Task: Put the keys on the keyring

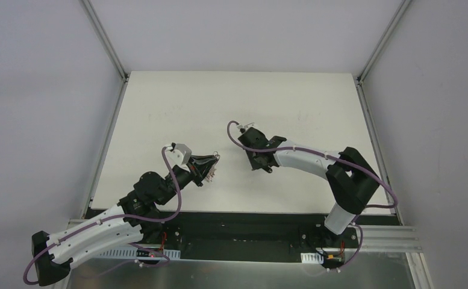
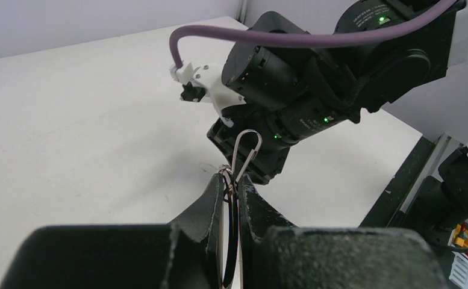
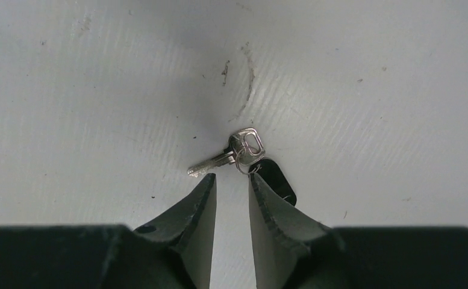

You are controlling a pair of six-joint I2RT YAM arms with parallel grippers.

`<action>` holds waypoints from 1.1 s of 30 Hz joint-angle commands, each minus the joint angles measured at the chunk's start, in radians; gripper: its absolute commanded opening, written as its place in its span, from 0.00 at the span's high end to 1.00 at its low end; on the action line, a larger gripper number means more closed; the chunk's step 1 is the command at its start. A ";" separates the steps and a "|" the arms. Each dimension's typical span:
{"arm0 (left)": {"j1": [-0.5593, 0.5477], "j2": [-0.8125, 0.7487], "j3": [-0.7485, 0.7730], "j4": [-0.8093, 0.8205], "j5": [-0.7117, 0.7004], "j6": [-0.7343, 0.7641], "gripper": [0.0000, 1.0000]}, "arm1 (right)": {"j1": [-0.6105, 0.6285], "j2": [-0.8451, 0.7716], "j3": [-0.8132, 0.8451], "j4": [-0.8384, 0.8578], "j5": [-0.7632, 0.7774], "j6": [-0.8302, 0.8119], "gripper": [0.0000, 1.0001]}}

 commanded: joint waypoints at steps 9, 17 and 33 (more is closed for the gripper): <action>-0.001 -0.018 0.004 0.045 -0.025 0.010 1.00 | 0.032 0.078 0.082 -0.038 0.165 -0.109 0.72; -0.001 -0.019 0.001 0.047 -0.028 0.013 1.00 | 0.053 0.108 0.089 -0.026 0.131 -0.106 0.71; -0.001 -0.016 0.000 0.047 -0.033 0.016 1.00 | 0.057 0.138 0.094 -0.044 0.171 -0.100 0.72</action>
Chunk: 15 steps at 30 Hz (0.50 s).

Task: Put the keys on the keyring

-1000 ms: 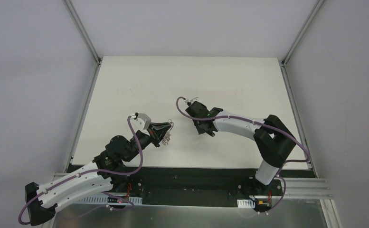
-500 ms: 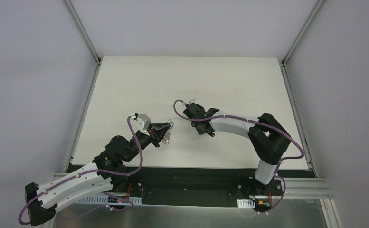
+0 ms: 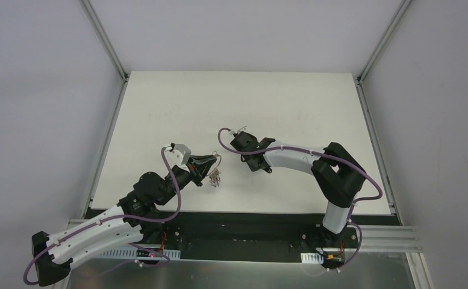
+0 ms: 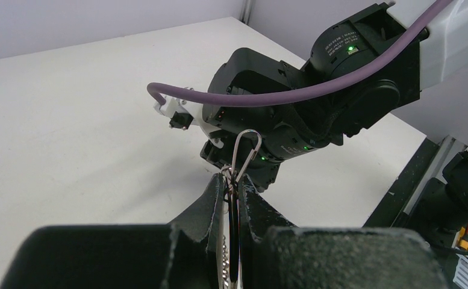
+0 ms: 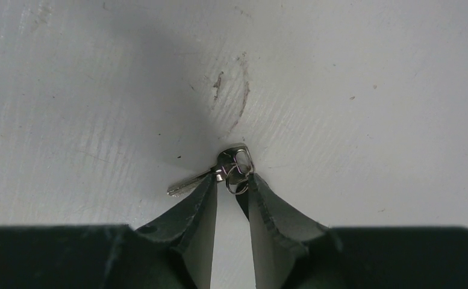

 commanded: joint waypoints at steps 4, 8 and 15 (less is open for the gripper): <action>-0.002 -0.009 0.004 0.050 -0.020 0.012 1.00 | 0.002 0.012 0.032 -0.026 0.035 0.001 0.76; -0.001 -0.009 0.003 0.050 -0.020 0.011 1.00 | -0.001 0.014 0.034 -0.031 0.035 0.005 0.81; -0.002 -0.008 0.003 0.051 -0.020 0.010 1.00 | -0.011 0.010 0.038 -0.049 0.023 0.016 1.00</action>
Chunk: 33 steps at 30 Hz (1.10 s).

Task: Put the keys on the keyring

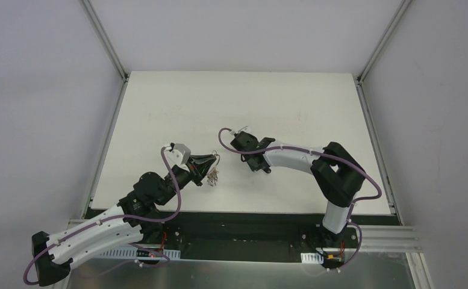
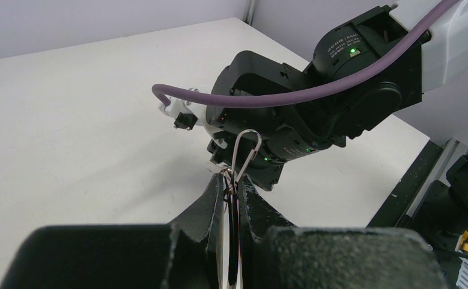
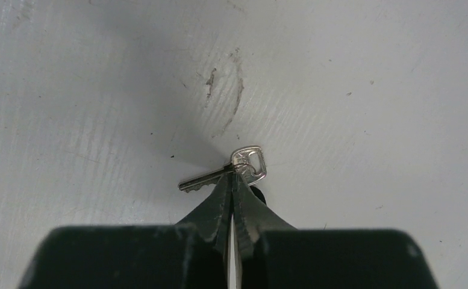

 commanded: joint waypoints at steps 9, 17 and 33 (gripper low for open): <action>-0.001 -0.005 0.003 0.052 -0.003 0.009 1.00 | -0.007 -0.088 0.023 -0.047 -0.038 0.061 1.00; -0.002 -0.013 0.000 0.052 -0.005 0.011 1.00 | -0.006 -0.240 -0.039 -0.028 -0.244 0.170 1.00; -0.002 -0.044 -0.002 0.035 -0.005 0.011 1.00 | -0.011 -0.366 -0.249 0.151 -0.473 0.335 1.00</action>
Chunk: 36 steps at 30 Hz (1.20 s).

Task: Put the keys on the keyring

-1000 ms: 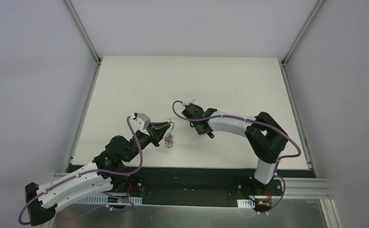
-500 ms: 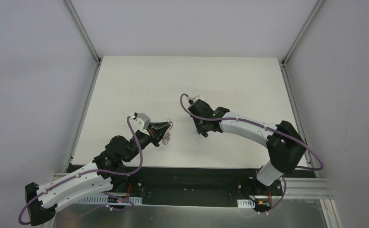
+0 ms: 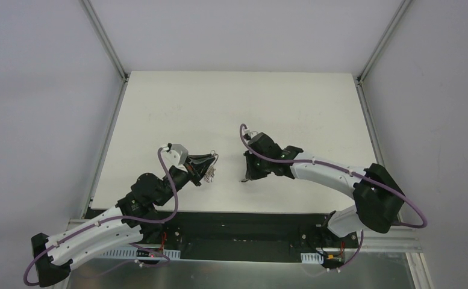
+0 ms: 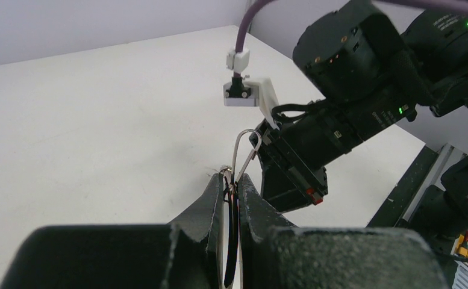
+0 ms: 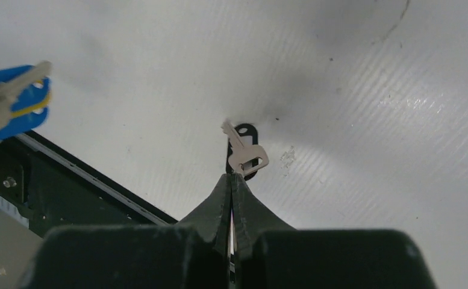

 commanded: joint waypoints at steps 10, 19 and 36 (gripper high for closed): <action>-0.001 -0.001 0.002 0.044 0.001 0.007 1.00 | -0.024 -0.113 -0.191 -0.008 0.125 0.142 1.00; -0.001 0.018 0.002 0.050 -0.003 0.006 1.00 | -0.022 -0.119 -0.217 -0.022 0.149 0.152 1.00; -0.001 0.020 0.002 0.052 0.001 0.007 1.00 | 0.049 -0.118 -0.106 -0.169 0.254 0.152 0.71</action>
